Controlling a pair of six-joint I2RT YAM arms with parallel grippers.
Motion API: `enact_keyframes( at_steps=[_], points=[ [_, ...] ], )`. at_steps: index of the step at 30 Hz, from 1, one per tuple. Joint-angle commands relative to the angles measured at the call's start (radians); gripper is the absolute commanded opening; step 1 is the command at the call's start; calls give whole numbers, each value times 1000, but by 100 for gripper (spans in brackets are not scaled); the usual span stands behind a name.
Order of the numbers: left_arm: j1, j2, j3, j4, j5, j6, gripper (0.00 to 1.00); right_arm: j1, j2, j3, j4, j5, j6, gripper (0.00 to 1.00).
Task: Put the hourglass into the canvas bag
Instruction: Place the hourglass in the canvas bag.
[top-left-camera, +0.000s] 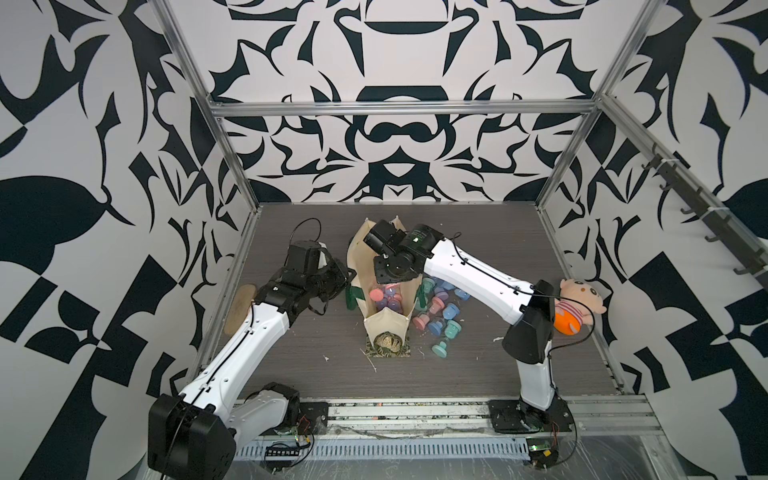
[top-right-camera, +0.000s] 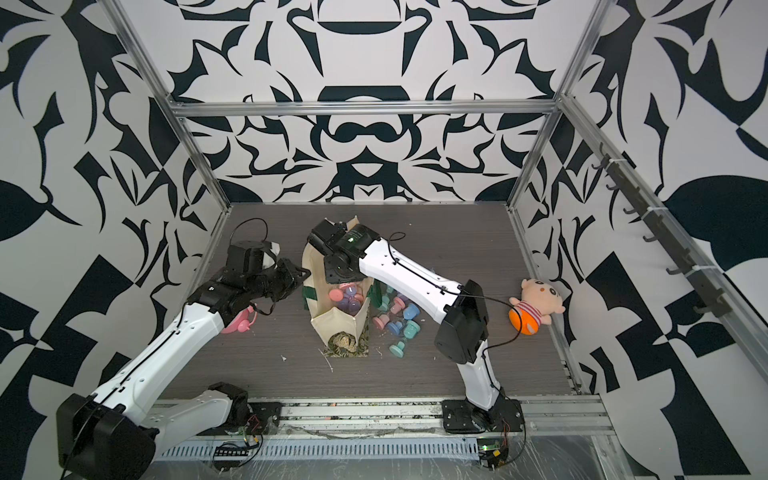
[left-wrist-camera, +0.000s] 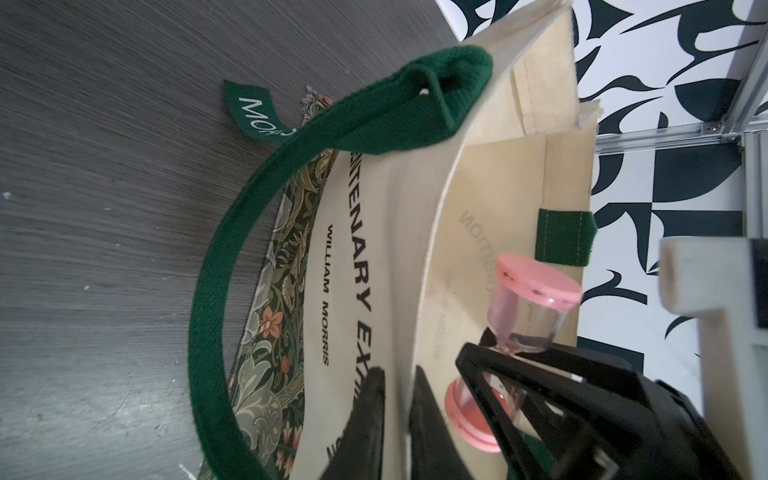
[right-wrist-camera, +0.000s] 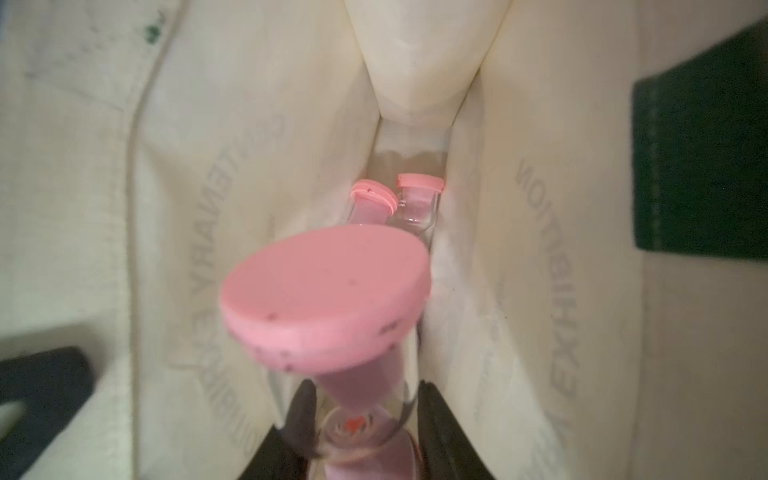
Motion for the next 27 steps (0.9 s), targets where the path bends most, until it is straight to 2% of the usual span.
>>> enact_keyframes(
  at_steps=[1,9,14,17,22,27],
  points=[
    [5,-15,10,4,11,19,16,-8,3,19,-37,24,31,0],
    [5,-13,8,6,14,21,15,-17,53,-25,-28,15,44,0],
    [6,-9,5,5,14,22,16,-17,53,-34,-25,18,51,33],
    [5,-6,-2,13,15,20,19,-16,45,-34,-22,23,52,48],
    [6,-2,-10,26,19,14,26,-10,25,-12,-23,27,50,62],
    [5,1,-9,21,17,17,26,15,-18,34,-21,44,31,63]
  ],
)
